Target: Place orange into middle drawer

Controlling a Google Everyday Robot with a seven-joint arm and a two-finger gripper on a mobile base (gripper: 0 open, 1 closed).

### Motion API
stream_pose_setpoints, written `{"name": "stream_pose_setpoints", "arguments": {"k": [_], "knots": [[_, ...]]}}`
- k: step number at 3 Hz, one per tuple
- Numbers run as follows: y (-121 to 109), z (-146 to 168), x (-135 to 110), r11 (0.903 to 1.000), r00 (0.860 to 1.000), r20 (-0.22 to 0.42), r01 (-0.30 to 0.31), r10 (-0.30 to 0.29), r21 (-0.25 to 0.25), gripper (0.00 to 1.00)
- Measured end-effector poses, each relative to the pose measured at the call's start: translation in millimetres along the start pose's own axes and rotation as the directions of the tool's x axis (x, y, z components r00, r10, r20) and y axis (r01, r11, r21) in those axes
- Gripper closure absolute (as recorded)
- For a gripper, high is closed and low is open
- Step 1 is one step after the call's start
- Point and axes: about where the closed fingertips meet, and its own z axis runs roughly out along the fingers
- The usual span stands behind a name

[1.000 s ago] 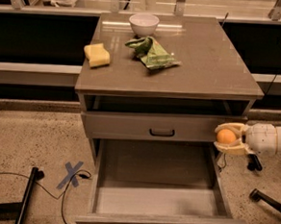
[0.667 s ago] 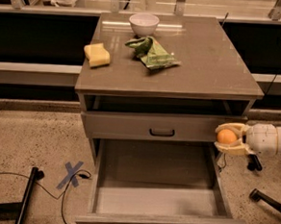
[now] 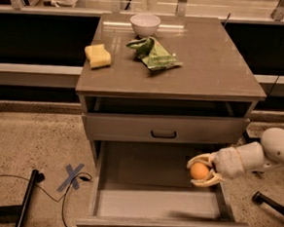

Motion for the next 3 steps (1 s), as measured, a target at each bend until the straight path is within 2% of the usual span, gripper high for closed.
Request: {"name": "stream_pose_setpoints", "arguments": {"k": [1,2,3], "knots": [[23.0,33.3,7.6,0.9947,0.999,0.013,0.034,-0.032,-0.097,1.00],[26.2,37.4,8.7,0.9934,0.999,0.015,0.037,-0.035,-0.108,1.00],[21.7,55.8,34.8,0.9963,0.999,-0.005,-0.033,0.032,-0.080,1.00]]}}
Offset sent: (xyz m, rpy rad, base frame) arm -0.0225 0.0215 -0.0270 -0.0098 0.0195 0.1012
